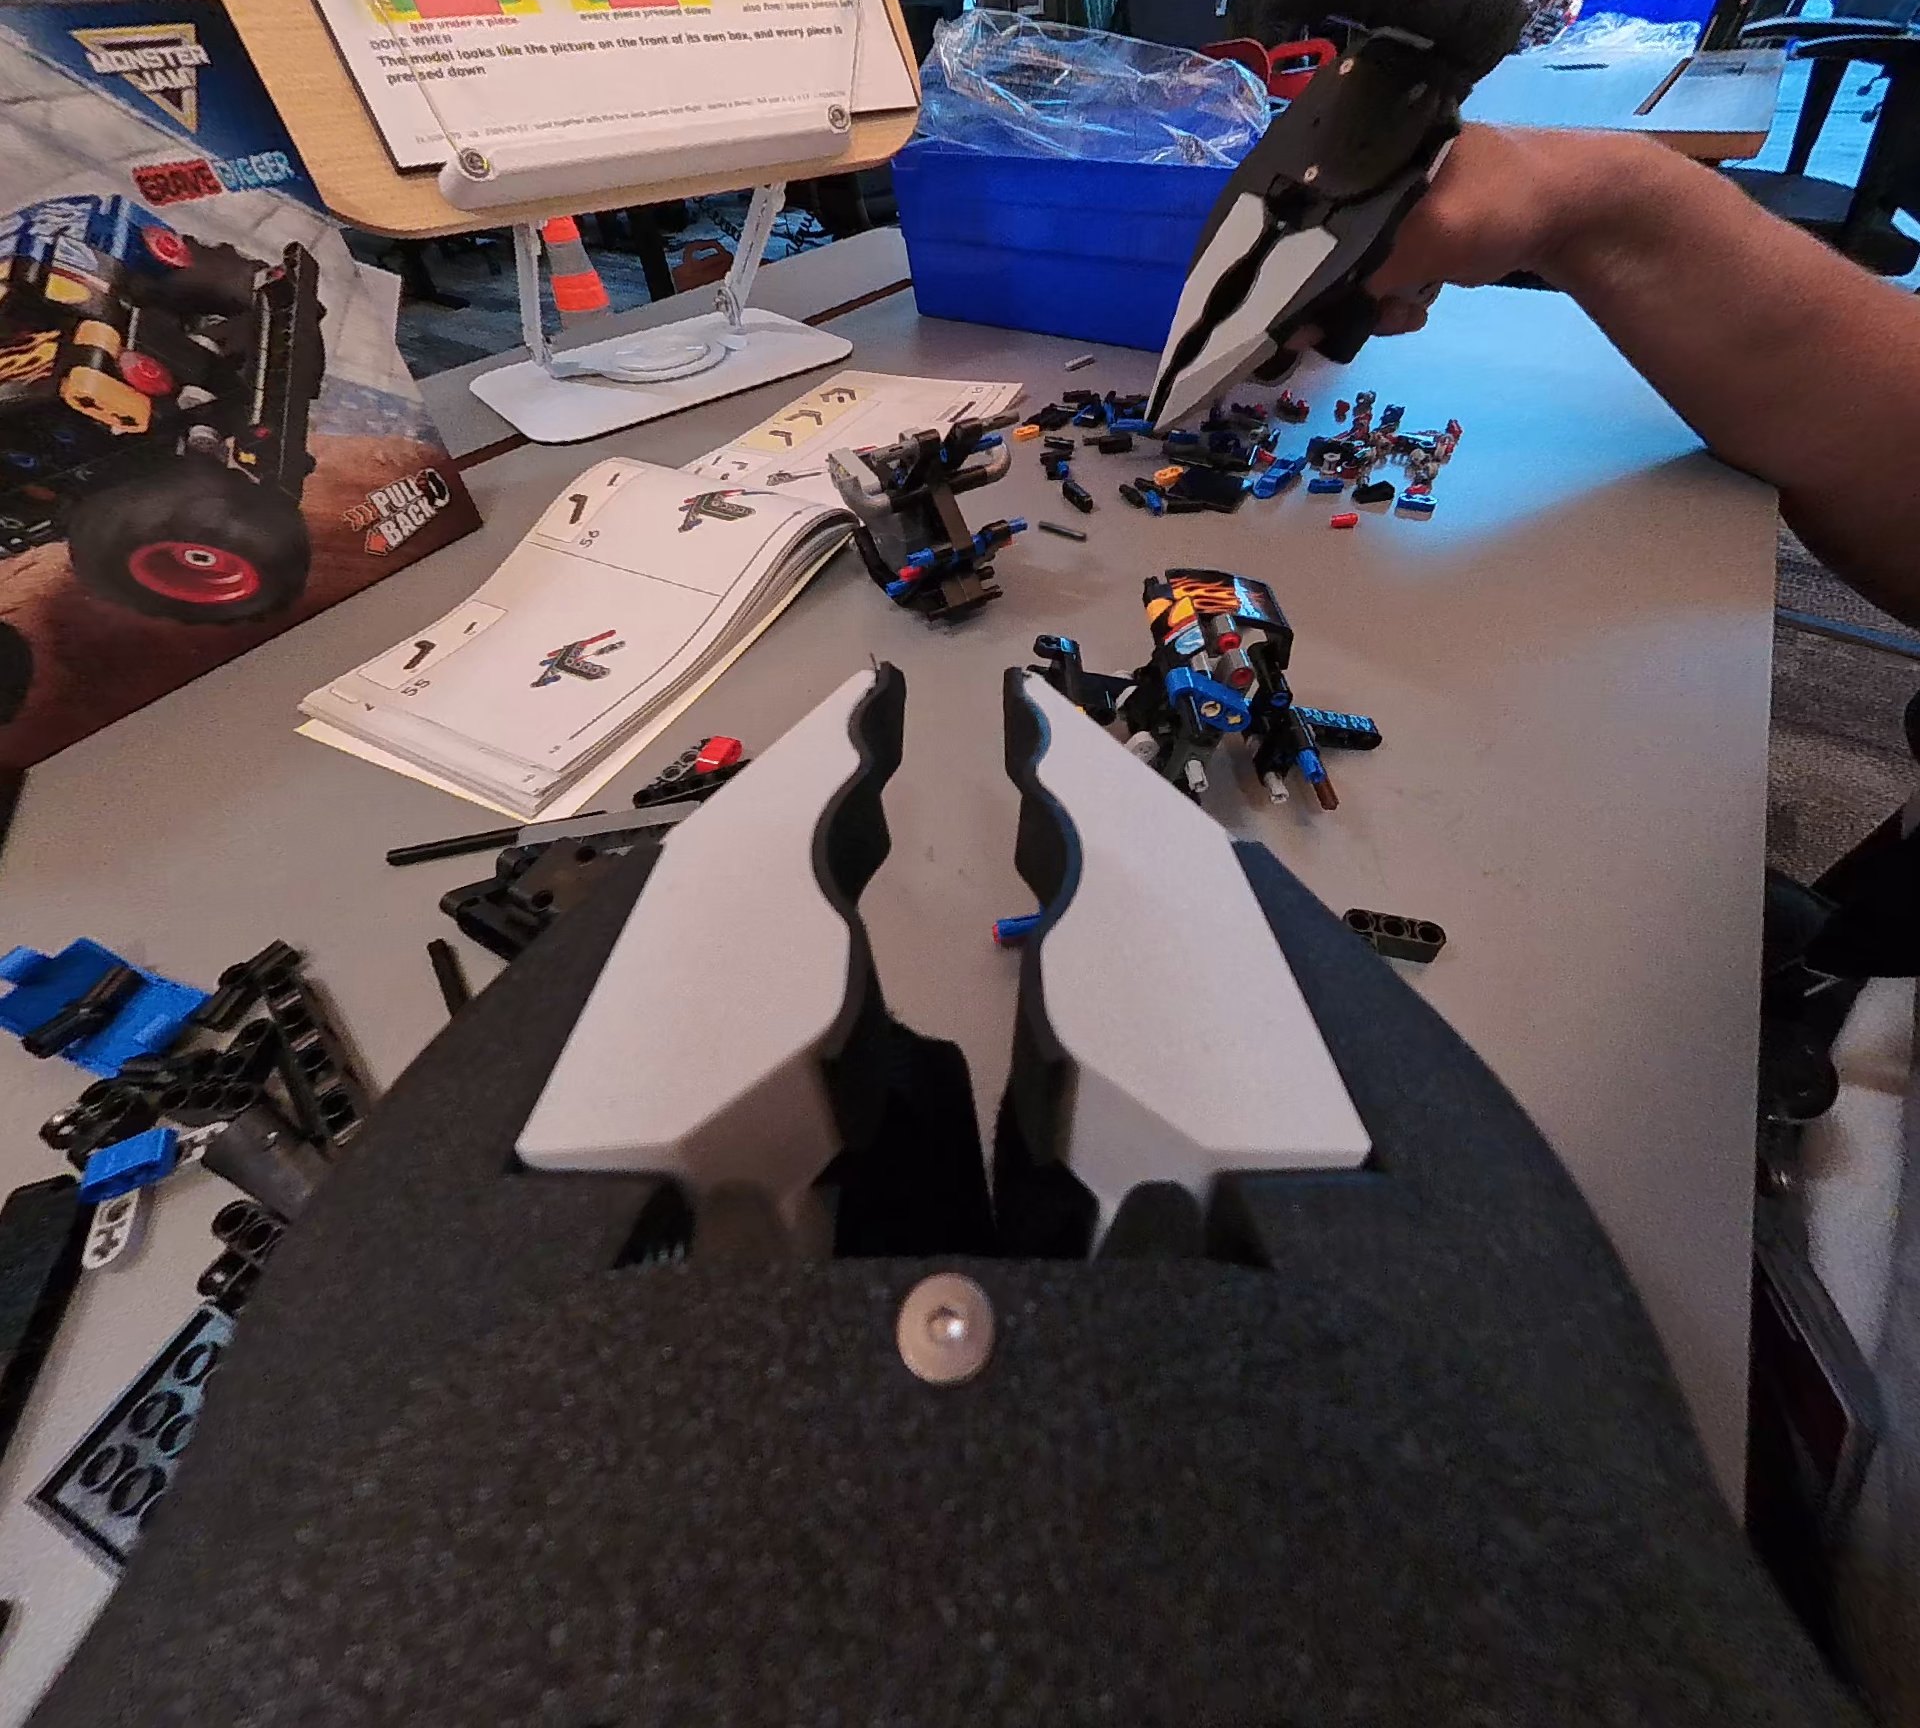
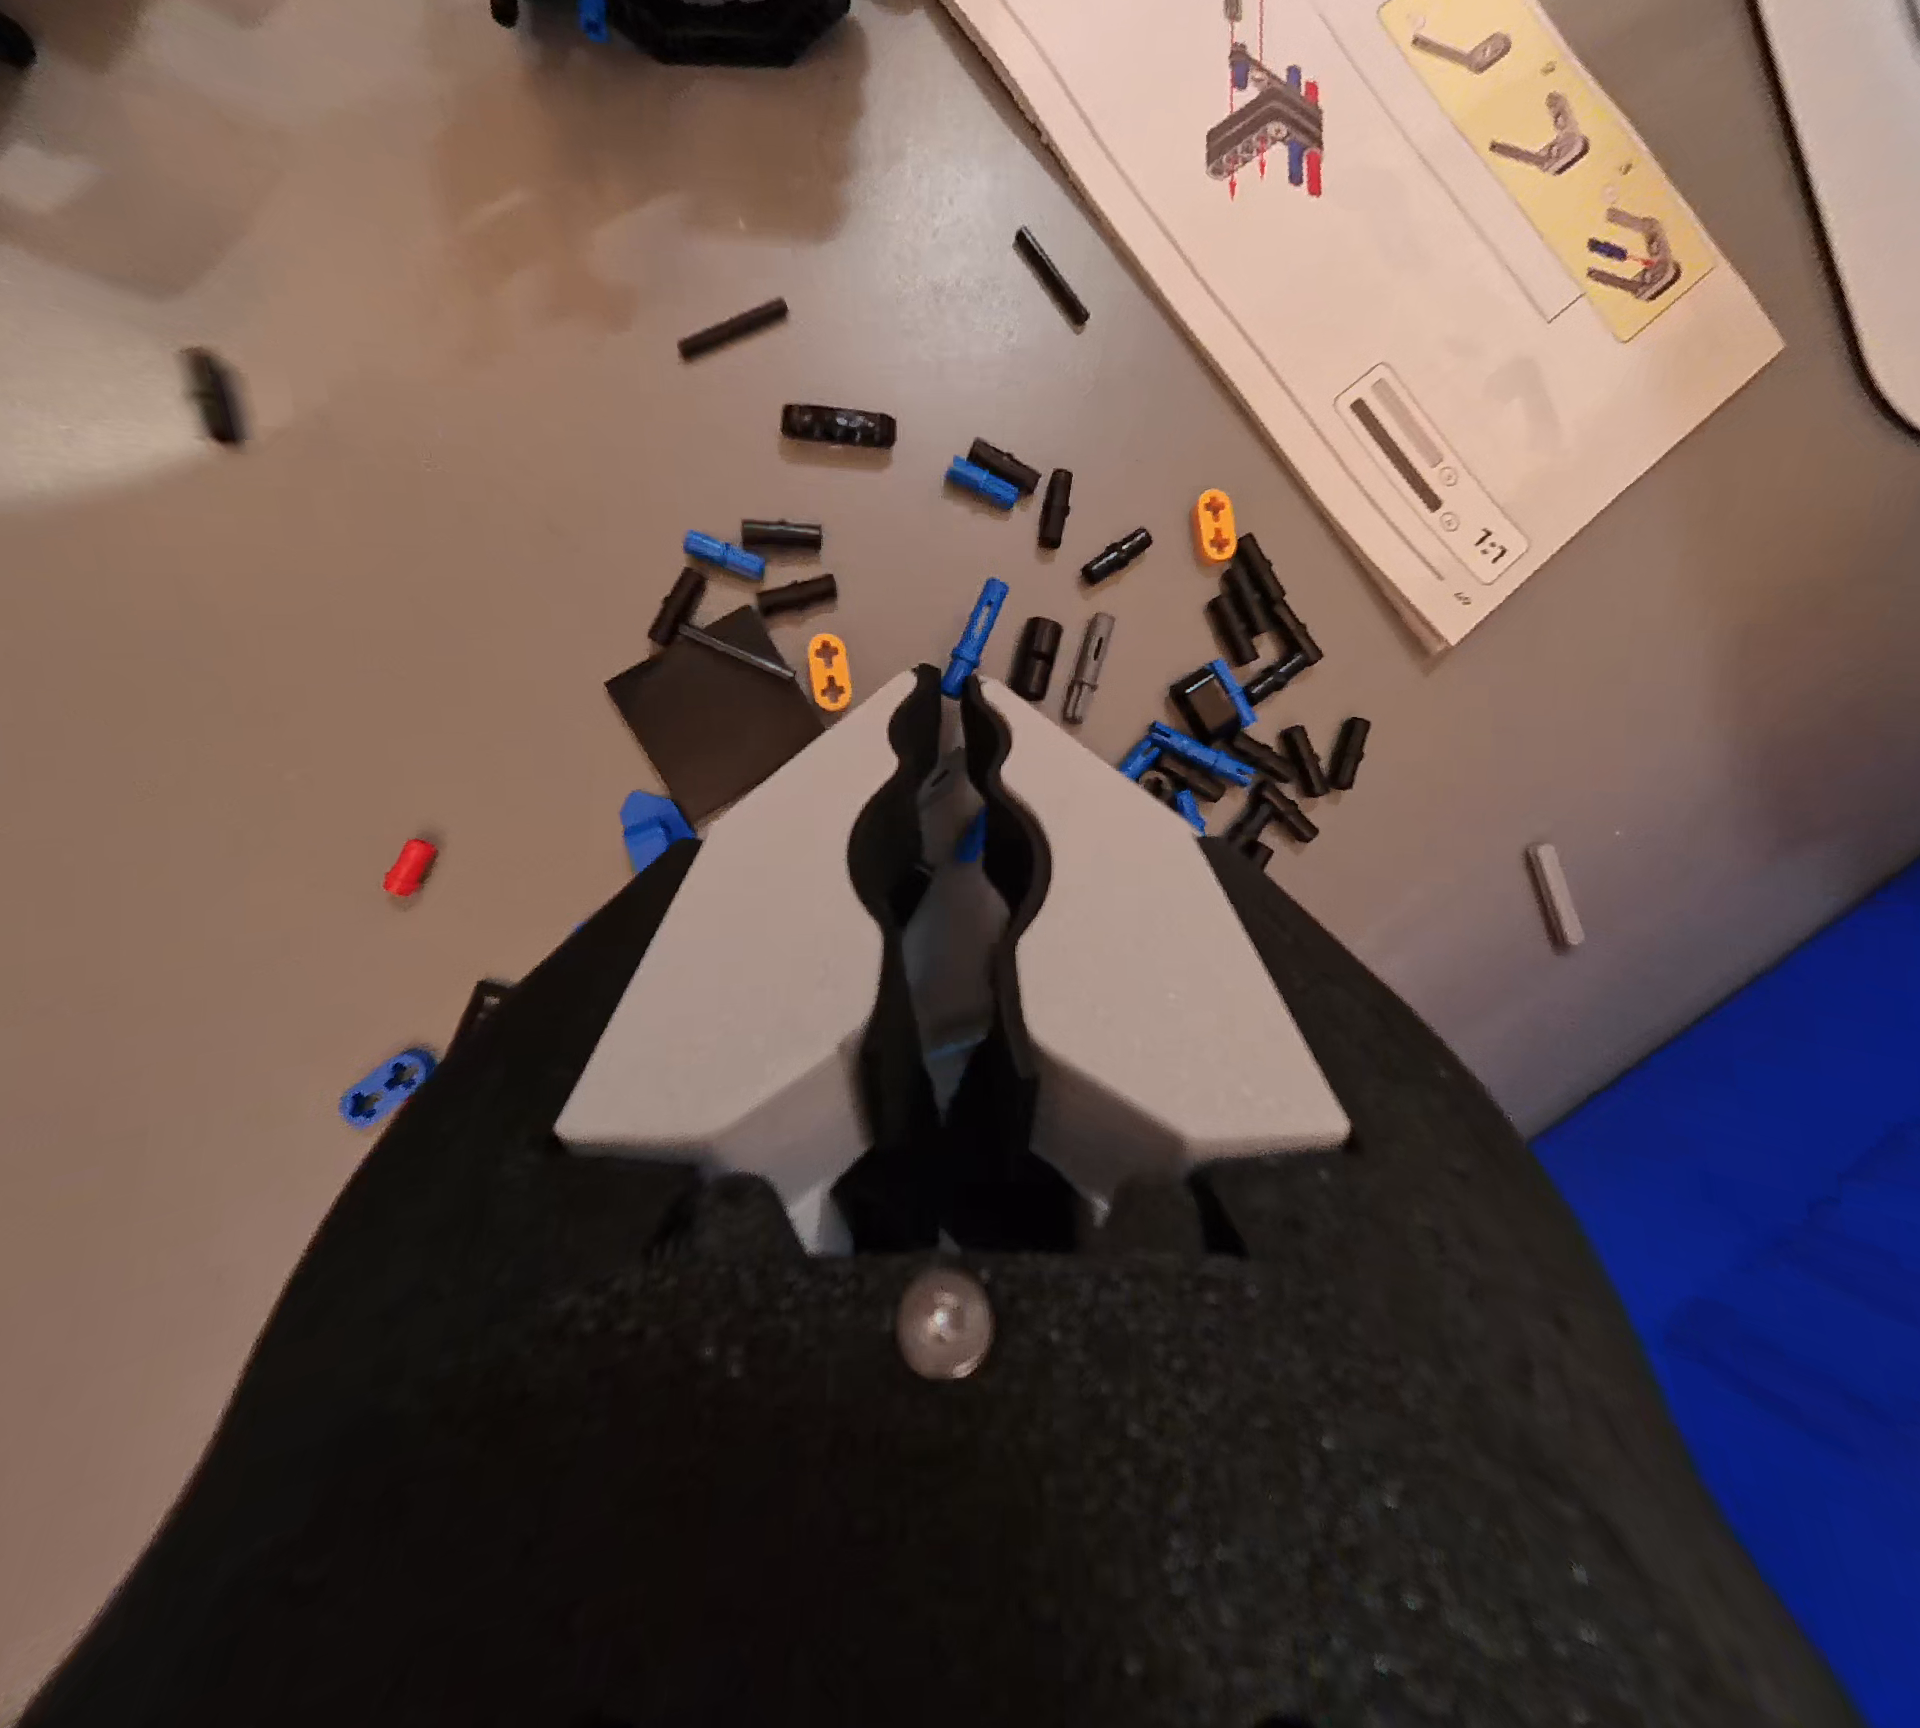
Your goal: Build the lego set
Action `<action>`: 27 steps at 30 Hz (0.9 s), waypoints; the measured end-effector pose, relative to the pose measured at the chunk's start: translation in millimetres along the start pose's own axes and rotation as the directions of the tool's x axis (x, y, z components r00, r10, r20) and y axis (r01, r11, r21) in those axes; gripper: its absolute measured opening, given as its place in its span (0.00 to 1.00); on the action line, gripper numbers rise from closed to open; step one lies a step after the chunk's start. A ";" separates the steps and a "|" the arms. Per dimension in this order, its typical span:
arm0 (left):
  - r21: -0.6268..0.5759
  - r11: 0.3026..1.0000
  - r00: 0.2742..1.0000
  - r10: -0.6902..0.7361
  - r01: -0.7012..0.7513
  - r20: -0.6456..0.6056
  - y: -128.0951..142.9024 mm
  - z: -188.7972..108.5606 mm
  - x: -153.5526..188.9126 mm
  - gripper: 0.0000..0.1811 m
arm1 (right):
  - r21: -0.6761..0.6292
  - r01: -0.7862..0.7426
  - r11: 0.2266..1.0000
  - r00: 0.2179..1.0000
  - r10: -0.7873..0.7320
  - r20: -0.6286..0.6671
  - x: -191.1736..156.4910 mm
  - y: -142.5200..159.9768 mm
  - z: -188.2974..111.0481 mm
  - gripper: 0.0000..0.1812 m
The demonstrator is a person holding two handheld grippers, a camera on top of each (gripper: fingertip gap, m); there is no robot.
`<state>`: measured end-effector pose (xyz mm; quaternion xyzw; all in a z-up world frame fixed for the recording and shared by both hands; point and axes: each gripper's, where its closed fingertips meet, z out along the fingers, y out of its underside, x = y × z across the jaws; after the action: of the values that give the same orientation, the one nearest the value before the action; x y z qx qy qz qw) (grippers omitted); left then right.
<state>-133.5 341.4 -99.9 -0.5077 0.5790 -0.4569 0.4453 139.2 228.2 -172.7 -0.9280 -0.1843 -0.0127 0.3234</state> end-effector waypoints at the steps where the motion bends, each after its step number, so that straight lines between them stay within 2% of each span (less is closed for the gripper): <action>1: 0.001 1.000 1.000 0.000 0.000 0.002 -0.1 -0.2 -0.3 0.10 | 0.011 0.000 1.000 1.000 0.000 0.003 -0.7 -2.1 -1.5 0.02; 4: 0.001 1.000 1.000 0.000 0.000 0.006 -0.1 0.0 -0.7 0.10 | 0.090 0.020 0.996 0.999 -0.023 0.035 -10.6 -18.7 -10.0 0.02; 7: -0.005 1.000 1.000 0.004 -0.004 0.012 0.5 0.3 -1.1 0.10 | 0.165 0.034 0.986 0.989 -0.057 0.135 -43.7 -40.0 -22.1 0.02; 10: -0.010 1.000 1.000 0.003 -0.003 0.021 1.4 -1.1 -1.4 0.10 | 0.235 0.051 0.971 0.932 -0.131 0.339 -119.8 -51.7 -41.0 0.02; 13: -0.008 1.000 0.999 0.004 -0.003 0.037 1.4 -2.3 -3.1 0.10 | 0.228 0.084 0.970 0.828 -0.195 0.525 -213.6 -41.8 -51.2 0.02; 16: -0.024 1.000 0.998 0.021 -0.020 0.054 3.4 -1.2 -3.6 0.10 | 0.226 0.078 0.971 0.834 -0.188 0.519 -258.9 -31.3 -46.0 0.01; 19: -0.030 0.998 0.996 0.056 -0.054 0.067 3.9 -1.1 -1.6 0.09 | 0.252 0.006 0.968 0.870 -0.129 0.476 -265.4 -29.4 -45.6 0.01; 23: -0.033 0.995 0.992 0.094 -0.091 0.084 3.7 -1.9 0.9 0.08 | 0.305 0.016 0.952 0.914 -0.137 0.381 -258.7 -32.4 -49.9 0.01; 27: -0.047 0.994 0.989 0.107 -0.102 0.100 5.9 -1.5 -1.5 0.08 | 0.215 0.075 0.974 0.945 -0.139 0.297 -236.6 -21.0 -33.3 0.02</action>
<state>-136.0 343.4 -105.3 -0.5087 0.5907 -0.3939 0.4870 -85.4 144.2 -167.7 -0.8696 -0.2833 0.1341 0.3814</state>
